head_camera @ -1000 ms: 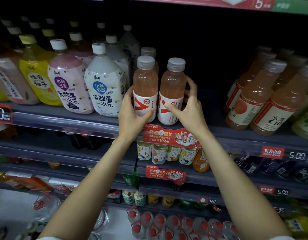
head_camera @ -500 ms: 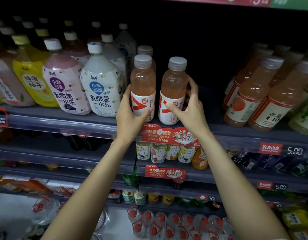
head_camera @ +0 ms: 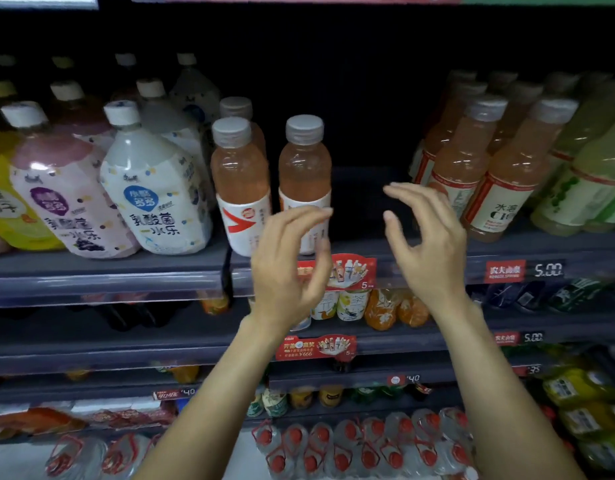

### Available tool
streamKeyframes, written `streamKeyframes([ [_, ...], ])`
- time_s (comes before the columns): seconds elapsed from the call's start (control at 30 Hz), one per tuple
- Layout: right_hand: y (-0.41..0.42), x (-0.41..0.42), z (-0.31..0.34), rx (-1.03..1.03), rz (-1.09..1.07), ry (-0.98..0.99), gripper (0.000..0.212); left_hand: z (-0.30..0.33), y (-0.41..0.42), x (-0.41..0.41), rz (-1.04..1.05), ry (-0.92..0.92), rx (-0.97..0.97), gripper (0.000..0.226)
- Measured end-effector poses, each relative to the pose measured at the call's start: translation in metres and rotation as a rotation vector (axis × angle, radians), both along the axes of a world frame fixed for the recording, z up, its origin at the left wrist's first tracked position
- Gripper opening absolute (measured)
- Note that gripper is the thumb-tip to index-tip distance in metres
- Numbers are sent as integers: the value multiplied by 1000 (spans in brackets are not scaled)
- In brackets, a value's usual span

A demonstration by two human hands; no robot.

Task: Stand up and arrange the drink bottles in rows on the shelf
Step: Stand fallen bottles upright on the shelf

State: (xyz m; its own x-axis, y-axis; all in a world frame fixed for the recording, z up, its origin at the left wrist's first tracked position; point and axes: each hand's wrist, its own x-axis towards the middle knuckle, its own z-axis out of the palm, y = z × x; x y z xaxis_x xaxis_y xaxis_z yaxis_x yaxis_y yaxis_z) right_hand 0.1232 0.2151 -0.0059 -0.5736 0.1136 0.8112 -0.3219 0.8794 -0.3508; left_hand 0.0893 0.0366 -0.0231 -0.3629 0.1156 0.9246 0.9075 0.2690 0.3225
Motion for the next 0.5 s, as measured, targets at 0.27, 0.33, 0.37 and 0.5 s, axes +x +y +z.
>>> streamKeyframes([
  [0.27,106,24,2,-205,-137,7,24,24,127,-23,-303,-655,-2,59],
  [0.33,126,23,2,-309,-106,-104,30,20,160,-35,-250,-746,-41,81],
  [0.37,132,20,2,-344,-85,-152,32,17,170,-39,-218,-751,-65,88],
  [0.5,149,12,1,-353,34,-259,34,4,193,-50,-184,-788,-94,84],
])
